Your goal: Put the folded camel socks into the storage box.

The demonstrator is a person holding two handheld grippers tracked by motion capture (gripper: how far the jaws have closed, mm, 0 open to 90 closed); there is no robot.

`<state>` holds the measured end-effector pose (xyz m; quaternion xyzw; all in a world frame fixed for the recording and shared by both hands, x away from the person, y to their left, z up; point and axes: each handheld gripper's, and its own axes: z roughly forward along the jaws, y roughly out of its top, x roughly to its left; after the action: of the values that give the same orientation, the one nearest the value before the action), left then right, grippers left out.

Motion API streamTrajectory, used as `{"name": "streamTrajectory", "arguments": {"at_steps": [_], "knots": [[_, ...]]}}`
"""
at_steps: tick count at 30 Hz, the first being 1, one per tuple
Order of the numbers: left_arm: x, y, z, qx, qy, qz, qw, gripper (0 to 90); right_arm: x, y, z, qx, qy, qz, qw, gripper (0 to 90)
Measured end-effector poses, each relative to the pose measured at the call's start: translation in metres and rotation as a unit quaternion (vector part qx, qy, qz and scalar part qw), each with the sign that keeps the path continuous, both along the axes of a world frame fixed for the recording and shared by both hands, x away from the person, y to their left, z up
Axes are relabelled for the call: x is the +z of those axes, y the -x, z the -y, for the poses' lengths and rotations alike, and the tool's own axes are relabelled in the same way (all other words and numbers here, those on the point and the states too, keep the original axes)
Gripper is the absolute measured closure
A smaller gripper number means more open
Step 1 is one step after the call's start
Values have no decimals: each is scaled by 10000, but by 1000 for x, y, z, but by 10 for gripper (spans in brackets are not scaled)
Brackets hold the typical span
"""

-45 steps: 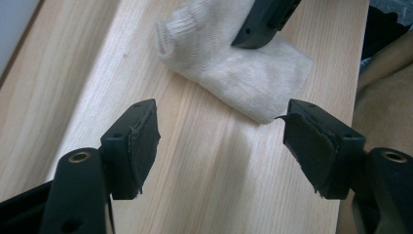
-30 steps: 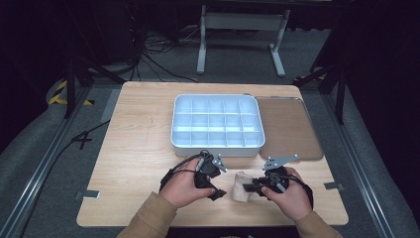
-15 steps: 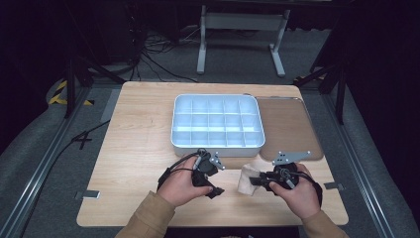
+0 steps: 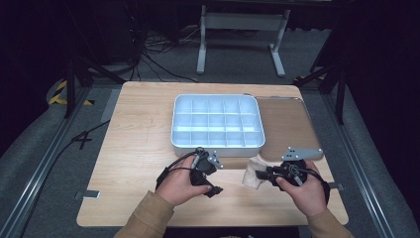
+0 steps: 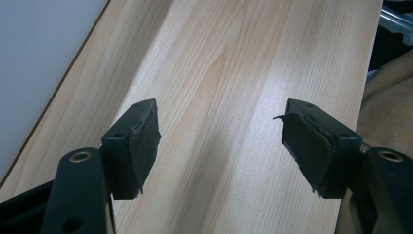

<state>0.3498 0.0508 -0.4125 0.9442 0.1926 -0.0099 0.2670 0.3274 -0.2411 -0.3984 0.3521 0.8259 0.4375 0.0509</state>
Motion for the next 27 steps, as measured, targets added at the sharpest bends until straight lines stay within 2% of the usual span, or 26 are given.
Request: {"name": "streamTrajectory", "arguments": {"at_steps": [8,20,27], "knots": [[2,0,-5,118,17,-2,9999,299,7,-7,2,-37,-35,78,10000,738],[3,1,-16,234,47,42,9997,296,23,-33,11,-134,77,126,9998,737],[5,2,-21,284,36,45,9996,289,31,-43,13,-134,161,162,9996,736]]}}
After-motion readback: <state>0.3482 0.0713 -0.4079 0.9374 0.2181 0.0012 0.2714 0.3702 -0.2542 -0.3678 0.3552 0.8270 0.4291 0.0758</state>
